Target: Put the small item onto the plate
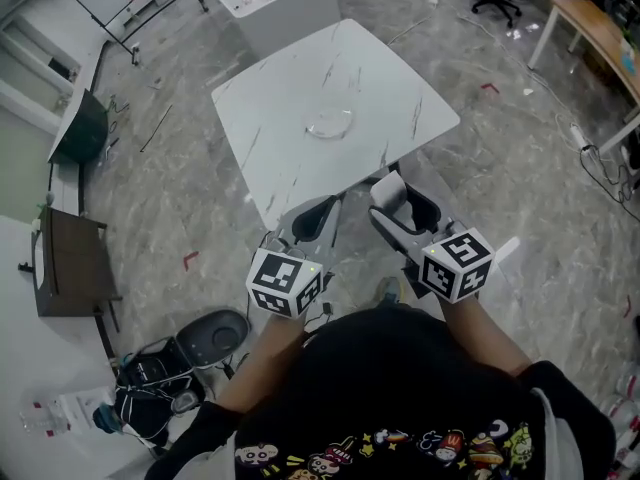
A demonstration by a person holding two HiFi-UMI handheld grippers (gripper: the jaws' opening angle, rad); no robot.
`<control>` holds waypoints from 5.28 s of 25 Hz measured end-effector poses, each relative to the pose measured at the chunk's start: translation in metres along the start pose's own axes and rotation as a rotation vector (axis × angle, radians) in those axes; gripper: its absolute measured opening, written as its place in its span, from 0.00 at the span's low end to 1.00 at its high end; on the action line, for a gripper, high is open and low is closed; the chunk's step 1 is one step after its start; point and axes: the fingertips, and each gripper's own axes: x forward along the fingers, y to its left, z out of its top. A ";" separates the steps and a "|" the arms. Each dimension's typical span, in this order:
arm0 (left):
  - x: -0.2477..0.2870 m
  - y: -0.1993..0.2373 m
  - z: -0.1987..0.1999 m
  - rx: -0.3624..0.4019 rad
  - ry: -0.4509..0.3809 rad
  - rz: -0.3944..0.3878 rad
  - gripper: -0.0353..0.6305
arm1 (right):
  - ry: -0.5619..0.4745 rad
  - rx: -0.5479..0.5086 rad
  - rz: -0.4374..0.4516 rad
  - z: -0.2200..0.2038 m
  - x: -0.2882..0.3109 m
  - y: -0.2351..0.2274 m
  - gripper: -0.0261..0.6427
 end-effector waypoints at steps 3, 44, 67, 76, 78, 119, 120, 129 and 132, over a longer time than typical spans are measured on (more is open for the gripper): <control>0.022 0.006 -0.004 -0.015 0.014 0.015 0.05 | 0.019 0.004 0.021 0.000 0.011 -0.017 0.53; 0.125 0.219 -0.091 -0.212 0.152 0.027 0.05 | 0.319 -0.021 -0.039 -0.039 0.267 -0.106 0.53; 0.169 0.348 -0.182 -0.353 0.268 0.081 0.05 | 0.571 -0.130 -0.153 -0.116 0.428 -0.222 0.53; 0.183 0.349 -0.185 -0.383 0.265 0.055 0.05 | 0.656 -0.162 -0.169 -0.131 0.450 -0.238 0.54; 0.184 0.350 -0.186 -0.391 0.261 0.055 0.05 | 0.663 -0.171 -0.165 -0.133 0.454 -0.238 0.54; 0.140 0.340 -0.092 -0.194 0.157 0.059 0.05 | 0.211 -0.170 -0.409 0.030 0.332 -0.206 0.07; 0.140 0.339 -0.086 -0.178 0.152 0.059 0.05 | 0.190 -0.165 -0.417 0.035 0.322 -0.204 0.07; 0.119 0.340 -0.012 -0.038 -0.058 0.167 0.05 | 0.034 -0.148 -0.434 0.069 0.269 -0.169 0.07; 0.113 0.334 -0.003 -0.035 -0.085 0.177 0.05 | 0.023 -0.161 -0.428 0.074 0.259 -0.158 0.07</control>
